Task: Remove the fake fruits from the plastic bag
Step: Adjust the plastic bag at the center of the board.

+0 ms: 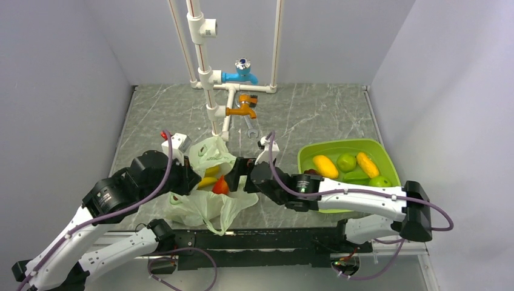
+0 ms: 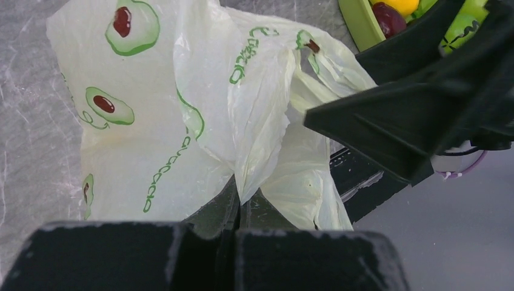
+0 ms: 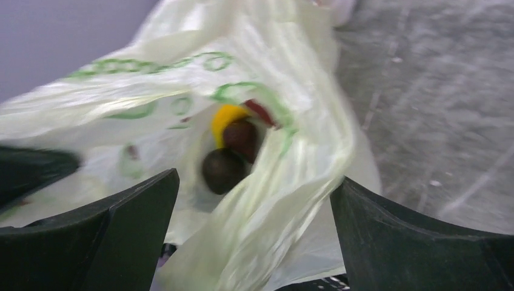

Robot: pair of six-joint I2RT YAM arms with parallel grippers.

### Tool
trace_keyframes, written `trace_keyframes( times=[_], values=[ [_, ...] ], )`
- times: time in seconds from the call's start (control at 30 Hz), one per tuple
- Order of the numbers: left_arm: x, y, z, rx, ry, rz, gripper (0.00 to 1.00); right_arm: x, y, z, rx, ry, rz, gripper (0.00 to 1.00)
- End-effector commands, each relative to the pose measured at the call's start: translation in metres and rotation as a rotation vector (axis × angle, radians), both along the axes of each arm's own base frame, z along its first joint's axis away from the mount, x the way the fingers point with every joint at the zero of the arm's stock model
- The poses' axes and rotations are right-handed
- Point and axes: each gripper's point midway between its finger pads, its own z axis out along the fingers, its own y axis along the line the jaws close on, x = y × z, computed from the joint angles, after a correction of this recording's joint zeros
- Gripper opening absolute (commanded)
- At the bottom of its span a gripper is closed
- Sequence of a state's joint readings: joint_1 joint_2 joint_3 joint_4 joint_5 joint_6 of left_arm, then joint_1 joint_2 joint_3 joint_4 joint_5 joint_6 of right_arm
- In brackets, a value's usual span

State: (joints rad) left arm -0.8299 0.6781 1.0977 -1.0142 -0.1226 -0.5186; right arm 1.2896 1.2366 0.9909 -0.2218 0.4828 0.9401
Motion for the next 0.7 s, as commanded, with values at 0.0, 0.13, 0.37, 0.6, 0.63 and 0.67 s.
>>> trace_keyframes(
  times=[0.0,0.13,0.37,0.6,0.63,0.67],
  values=[
    [-0.002,-0.001,0.010,-0.033,-0.009,0.001,0.00,0.019,-0.029,-0.030,-0.124,-0.015,-0.175,0.95],
    [-0.006,0.005,0.010,-0.042,-0.017,0.007,0.00,0.050,-0.071,-0.068,-0.260,-0.121,-0.310,0.29],
    [-0.012,0.010,-0.009,-0.024,0.028,0.015,0.00,0.119,-0.110,-0.084,-0.430,-0.271,-0.271,0.00],
    [-0.014,0.021,-0.012,0.020,0.026,0.037,0.00,0.153,-0.138,-0.063,-0.644,-0.400,-0.261,0.00],
    [-0.013,0.021,-0.011,0.019,0.023,0.038,0.00,0.157,-0.139,-0.066,-0.647,-0.385,-0.248,0.04],
    [-0.013,0.020,-0.011,0.016,0.023,0.034,0.00,0.158,-0.138,-0.072,-0.648,-0.362,-0.214,0.11]
  ],
)
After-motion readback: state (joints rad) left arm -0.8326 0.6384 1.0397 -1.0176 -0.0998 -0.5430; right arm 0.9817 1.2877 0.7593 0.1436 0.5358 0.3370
